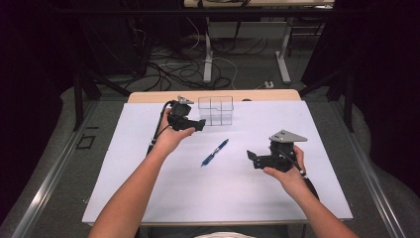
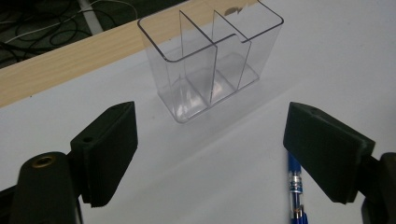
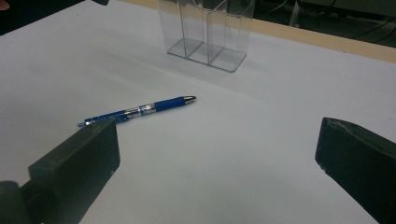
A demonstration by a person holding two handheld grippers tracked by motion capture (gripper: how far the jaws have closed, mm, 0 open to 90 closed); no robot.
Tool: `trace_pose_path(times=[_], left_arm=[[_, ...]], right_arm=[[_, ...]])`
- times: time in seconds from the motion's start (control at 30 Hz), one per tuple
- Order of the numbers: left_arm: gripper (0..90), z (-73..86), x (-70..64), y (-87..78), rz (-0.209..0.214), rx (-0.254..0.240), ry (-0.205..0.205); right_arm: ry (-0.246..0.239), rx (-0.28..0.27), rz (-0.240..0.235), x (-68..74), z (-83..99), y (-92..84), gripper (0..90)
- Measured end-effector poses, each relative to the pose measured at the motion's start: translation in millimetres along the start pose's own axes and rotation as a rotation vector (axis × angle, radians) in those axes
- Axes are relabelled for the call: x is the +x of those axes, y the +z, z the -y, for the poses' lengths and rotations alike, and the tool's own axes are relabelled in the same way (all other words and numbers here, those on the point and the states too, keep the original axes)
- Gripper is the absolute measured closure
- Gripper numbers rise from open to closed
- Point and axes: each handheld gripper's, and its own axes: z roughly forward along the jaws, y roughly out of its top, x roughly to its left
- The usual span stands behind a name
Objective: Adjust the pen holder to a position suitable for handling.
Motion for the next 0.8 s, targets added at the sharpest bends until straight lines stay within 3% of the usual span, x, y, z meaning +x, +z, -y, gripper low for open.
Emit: trace_pose_path(times=[0.07,0.17,0.53,0.8], left_arm=[[18.0,0.0,-0.6,1.0,0.0,0.006,0.001],[18.3,0.6,-3.2,5.4,0.002,0.02,0.004],[20.1,3.4,-8.8,19.0,0.014,0.068,0.023],[23.3,1.0,-20.9,32.1,0.041,0.107,0.049]], right_arm=[[0.0,0.0,0.003,-1.2,0.7,0.2,0.0],[0.045,0.005,-0.012,-4.9,4.3,2.9,0.0],[0.042,0.019,-0.011,-4.2,9.0,8.2,0.8],[0.045,0.039,-0.028,-4.2,11.4,10.4,2.6]])
